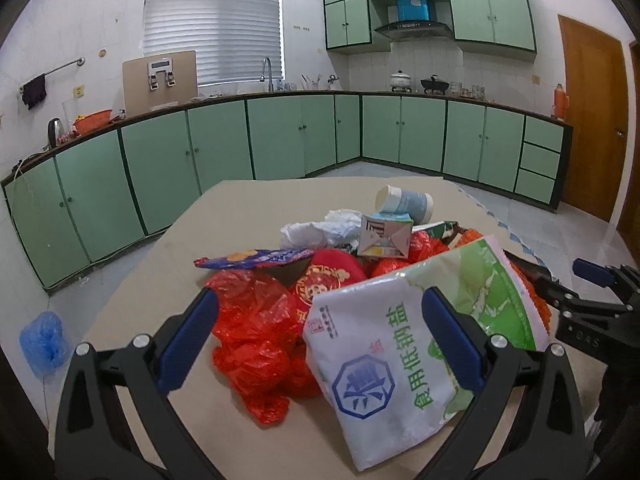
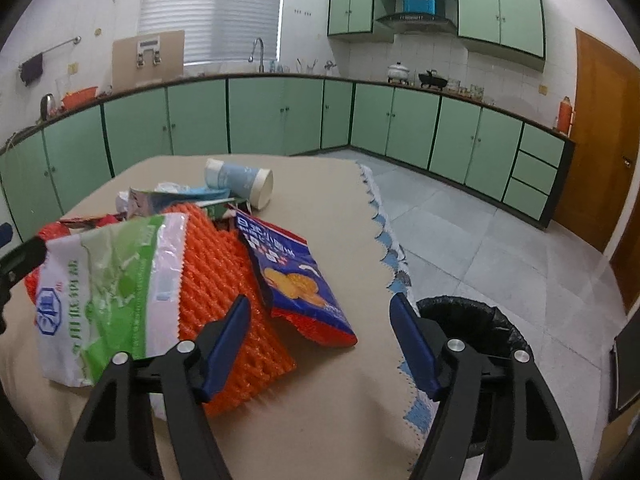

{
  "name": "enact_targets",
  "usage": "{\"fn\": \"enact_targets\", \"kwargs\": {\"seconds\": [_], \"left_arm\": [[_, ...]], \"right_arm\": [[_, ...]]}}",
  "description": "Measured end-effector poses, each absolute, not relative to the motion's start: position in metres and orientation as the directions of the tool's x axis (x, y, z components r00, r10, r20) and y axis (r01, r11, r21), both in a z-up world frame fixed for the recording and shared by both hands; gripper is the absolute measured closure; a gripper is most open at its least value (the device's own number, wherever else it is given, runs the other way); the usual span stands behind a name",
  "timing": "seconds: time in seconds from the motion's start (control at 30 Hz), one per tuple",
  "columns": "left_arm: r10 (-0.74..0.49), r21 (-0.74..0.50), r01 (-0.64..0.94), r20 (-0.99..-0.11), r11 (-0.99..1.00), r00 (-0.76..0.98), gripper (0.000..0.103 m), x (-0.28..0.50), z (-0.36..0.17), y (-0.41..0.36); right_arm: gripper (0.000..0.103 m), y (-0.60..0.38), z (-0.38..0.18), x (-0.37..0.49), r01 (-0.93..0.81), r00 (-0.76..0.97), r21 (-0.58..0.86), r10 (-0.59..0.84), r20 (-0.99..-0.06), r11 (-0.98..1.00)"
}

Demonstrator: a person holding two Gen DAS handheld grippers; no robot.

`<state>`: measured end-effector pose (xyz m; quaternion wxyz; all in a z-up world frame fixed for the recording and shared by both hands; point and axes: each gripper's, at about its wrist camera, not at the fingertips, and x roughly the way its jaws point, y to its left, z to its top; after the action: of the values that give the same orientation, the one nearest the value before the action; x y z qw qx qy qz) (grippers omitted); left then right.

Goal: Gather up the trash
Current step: 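Grasp the white-green salt bag with the left tool while the right tool grasps the blue wrapper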

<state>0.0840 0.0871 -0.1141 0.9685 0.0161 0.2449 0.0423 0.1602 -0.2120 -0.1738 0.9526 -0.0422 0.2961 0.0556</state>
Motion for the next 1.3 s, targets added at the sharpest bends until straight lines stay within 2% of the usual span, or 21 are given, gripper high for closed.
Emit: {"fn": "enact_targets", "kwargs": {"seconds": [0.13, 0.2, 0.27, 0.3, 0.37, 0.4, 0.43, 0.47, 0.57, 0.63, 0.7, 0.77, 0.83, 0.9, 0.93, 1.0, 1.17, 1.3], "left_arm": [[0.081, 0.060, -0.060, -0.482, 0.996, 0.873, 0.005, 0.086, -0.119, 0.083], [0.075, 0.058, -0.053, -0.486, 0.997, 0.871, 0.005, 0.087, -0.121, 0.083], [0.072, 0.058, -0.050, -0.491, 0.997, 0.868, 0.005, 0.088, -0.124, 0.082], [0.071, 0.057, -0.049, -0.494, 0.997, 0.867, 0.005, 0.089, -0.125, 0.082], [0.065, 0.053, -0.045, -0.500, 0.998, 0.863, 0.005, 0.090, -0.127, 0.081], [0.063, 0.051, -0.043, -0.502, 0.998, 0.862, 0.005, 0.092, -0.128, 0.080], [0.056, 0.046, -0.037, -0.506, 0.998, 0.861, 0.005, 0.093, -0.129, 0.079], [0.048, 0.042, -0.031, -0.507, 0.999, 0.860, 0.005, 0.093, -0.130, 0.078], [0.018, 0.025, -0.006, -0.516, 1.000, 0.857, 0.006, 0.094, -0.131, 0.072], [-0.009, 0.008, 0.015, -0.524, 1.000, 0.851, 0.012, 0.095, -0.133, 0.069], [-0.039, -0.009, 0.041, -0.545, 0.999, 0.838, 0.031, 0.098, -0.135, 0.064], [-0.066, -0.030, 0.059, -0.571, 0.998, 0.818, 0.036, 0.101, -0.140, 0.061], [-0.071, -0.034, 0.062, -0.575, 0.997, 0.815, 0.045, 0.101, -0.143, 0.059], [-0.074, -0.031, 0.068, -0.578, 0.997, 0.812, 0.065, 0.100, -0.144, 0.057], [-0.073, -0.030, 0.069, -0.576, 0.997, 0.814, 0.069, 0.099, -0.144, 0.056], [-0.065, -0.022, 0.063, -0.567, 0.998, 0.821, 0.085, 0.097, -0.142, 0.055], [-0.045, -0.020, 0.041, -0.527, 0.999, 0.848, 0.097, 0.089, -0.129, 0.058], [-0.027, -0.031, 0.014, -0.471, 0.999, 0.882, 0.099, 0.079, -0.109, 0.064]], "right_arm": [[0.037, -0.211, -0.182, 0.174, -0.143, 0.790, -0.057, 0.079, -0.608, 0.988], [0.045, -0.214, -0.186, 0.179, -0.154, 0.773, -0.028, 0.103, -0.626, 0.988], [0.064, -0.218, -0.189, 0.182, -0.185, 0.746, 0.030, 0.161, -0.647, 0.982], [0.066, -0.221, -0.191, 0.184, -0.184, 0.737, 0.046, 0.169, -0.654, 0.982], [0.080, -0.224, -0.191, 0.183, -0.183, 0.737, 0.051, 0.172, -0.653, 0.982], [0.082, -0.227, -0.191, 0.182, -0.194, 0.733, 0.068, 0.191, -0.653, 0.979], [0.091, -0.229, -0.190, 0.181, -0.195, 0.732, 0.083, 0.201, -0.651, 0.977], [0.094, -0.234, -0.189, 0.180, -0.199, 0.726, 0.113, 0.224, -0.650, 0.973], [0.094, -0.237, -0.186, 0.177, -0.188, 0.734, 0.124, 0.224, -0.641, 0.974], [0.094, -0.239, -0.185, 0.174, -0.182, 0.740, 0.116, 0.213, -0.638, 0.977], [0.094, -0.238, -0.185, 0.172, -0.177, 0.741, 0.114, 0.208, -0.638, 0.978], [0.094, -0.238, -0.185, 0.170, -0.174, 0.745, 0.105, 0.201, -0.636, 0.979], [0.094, -0.238, -0.186, 0.168, -0.174, 0.745, 0.099, 0.196, -0.638, 0.980], [0.094, -0.236, -0.186, 0.168, -0.171, 0.744, 0.099, 0.194, -0.640, 0.980], [0.094, -0.237, -0.184, 0.168, -0.168, 0.746, 0.099, 0.193, -0.638, 0.981], [0.094, -0.237, -0.181, 0.167, -0.166, 0.754, 0.094, 0.188, -0.629, 0.982], [0.094, -0.236, -0.163, 0.159, -0.163, 0.798, 0.057, 0.166, -0.580, 0.985], [0.094, -0.240, -0.147, 0.153, -0.168, 0.825, 0.061, 0.174, -0.537, 0.984]]}}
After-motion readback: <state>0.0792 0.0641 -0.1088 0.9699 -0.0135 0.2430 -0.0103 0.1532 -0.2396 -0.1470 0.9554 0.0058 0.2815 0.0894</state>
